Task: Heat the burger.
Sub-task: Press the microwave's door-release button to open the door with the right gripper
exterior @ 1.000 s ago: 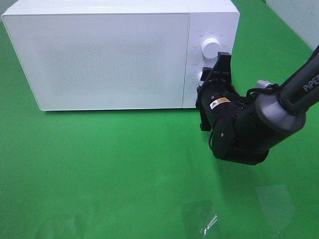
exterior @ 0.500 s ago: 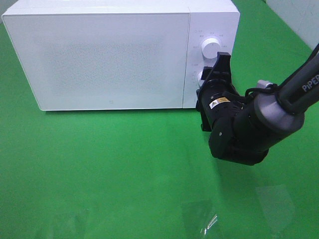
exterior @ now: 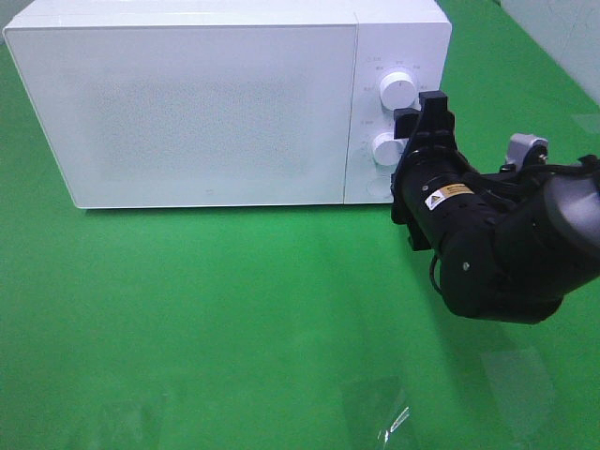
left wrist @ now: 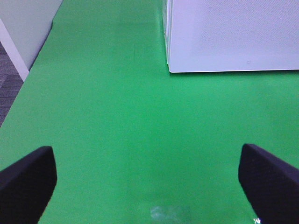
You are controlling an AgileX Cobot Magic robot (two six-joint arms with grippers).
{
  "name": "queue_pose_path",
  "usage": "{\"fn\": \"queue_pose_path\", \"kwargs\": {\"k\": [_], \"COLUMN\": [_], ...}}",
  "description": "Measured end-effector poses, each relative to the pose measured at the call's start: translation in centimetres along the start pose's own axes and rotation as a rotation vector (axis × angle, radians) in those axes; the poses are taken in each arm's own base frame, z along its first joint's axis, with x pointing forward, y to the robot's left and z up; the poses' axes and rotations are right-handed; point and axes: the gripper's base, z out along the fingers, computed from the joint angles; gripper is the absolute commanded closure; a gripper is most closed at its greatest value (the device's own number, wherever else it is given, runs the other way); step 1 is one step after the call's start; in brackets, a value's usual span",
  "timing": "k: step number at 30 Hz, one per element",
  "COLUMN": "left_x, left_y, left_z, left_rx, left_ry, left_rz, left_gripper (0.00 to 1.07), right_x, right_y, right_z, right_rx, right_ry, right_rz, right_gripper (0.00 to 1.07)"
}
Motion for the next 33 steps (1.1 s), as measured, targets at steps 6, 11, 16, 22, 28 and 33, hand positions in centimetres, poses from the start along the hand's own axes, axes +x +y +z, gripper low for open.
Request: {"fn": "queue_pose_path", "kwargs": {"k": [6, 11, 16, 22, 28, 33], "left_x": [0.0, 0.0, 0.0, 0.0, 0.0, 0.0], "left_y": [0.0, 0.0, 0.0, 0.0, 0.0, 0.0], "left_z": [0.0, 0.0, 0.0, 0.0, 0.0, 0.0], "left_rx": [0.000, 0.000, 0.000, 0.000, 0.000, 0.000], "left_ry": [0.000, 0.000, 0.000, 0.000, 0.000, 0.000], "left_rz": [0.000, 0.000, 0.000, 0.000, 0.000, 0.000], "left_gripper": [0.09, 0.09, 0.09, 0.09, 0.09, 0.09], "right_x": [-0.7, -0.9, -1.1, -1.0, -1.0, -1.0], "right_y": [0.6, 1.2, 1.8, 2.5, 3.3, 3.4], "right_z": [-1.7, -3.1, -4.1, -4.8, -5.8, -6.7], "right_rx": [0.012, 0.032, 0.062, 0.114, 0.156, 0.184], "right_ry": [0.046, 0.120, 0.180, 0.256, 0.377, 0.483], "right_rz": [-0.108, -0.220, -0.367, -0.571, -0.840, -1.018], "right_gripper": [0.32, 0.32, 0.32, 0.32, 0.32, 0.32]}}
